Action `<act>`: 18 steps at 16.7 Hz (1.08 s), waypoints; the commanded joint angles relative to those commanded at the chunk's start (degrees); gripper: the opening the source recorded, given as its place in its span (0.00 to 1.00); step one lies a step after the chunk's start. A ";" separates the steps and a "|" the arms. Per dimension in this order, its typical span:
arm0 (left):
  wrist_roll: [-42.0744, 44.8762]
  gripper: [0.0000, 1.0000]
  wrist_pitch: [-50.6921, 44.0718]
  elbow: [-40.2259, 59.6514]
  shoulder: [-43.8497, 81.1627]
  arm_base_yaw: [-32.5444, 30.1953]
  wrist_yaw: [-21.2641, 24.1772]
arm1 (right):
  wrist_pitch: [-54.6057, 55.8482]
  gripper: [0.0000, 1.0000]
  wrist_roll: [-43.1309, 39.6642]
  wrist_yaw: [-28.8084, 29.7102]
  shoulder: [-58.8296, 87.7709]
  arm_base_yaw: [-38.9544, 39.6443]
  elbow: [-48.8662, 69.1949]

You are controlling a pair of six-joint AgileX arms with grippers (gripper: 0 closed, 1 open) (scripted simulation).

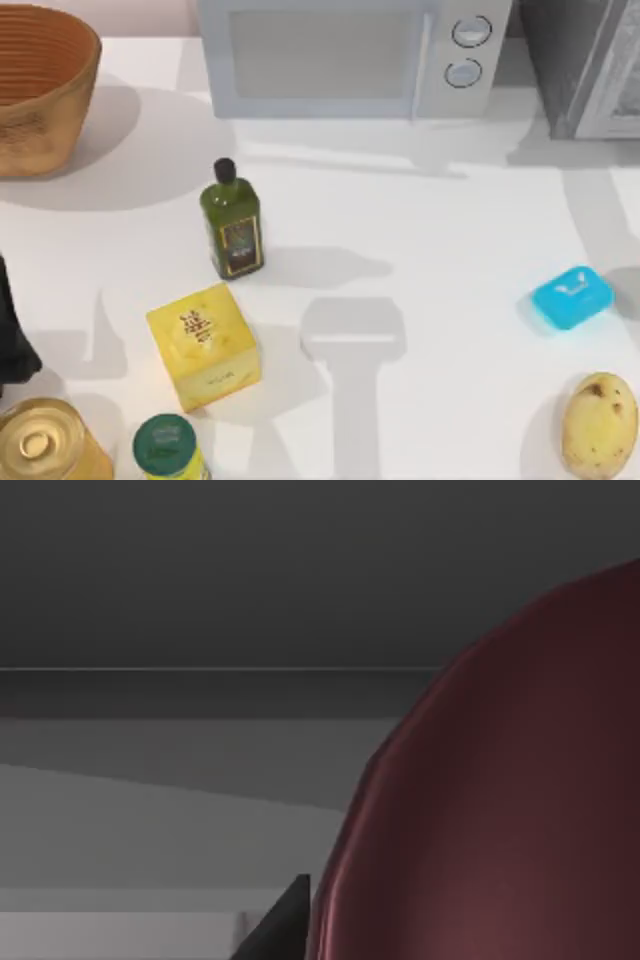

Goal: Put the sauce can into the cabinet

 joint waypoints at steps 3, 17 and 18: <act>0.00 1.00 0.00 0.00 0.00 0.00 0.00 | -2.94 0.00 -0.08 1.03 7.67 1.20 10.98; 0.00 1.00 0.00 0.00 0.00 0.00 0.00 | -3.09 0.00 0.38 0.15 21.86 0.09 26.04; 0.00 1.00 0.00 0.00 0.00 0.00 0.00 | -2.61 0.00 0.42 -0.16 25.48 -0.56 28.87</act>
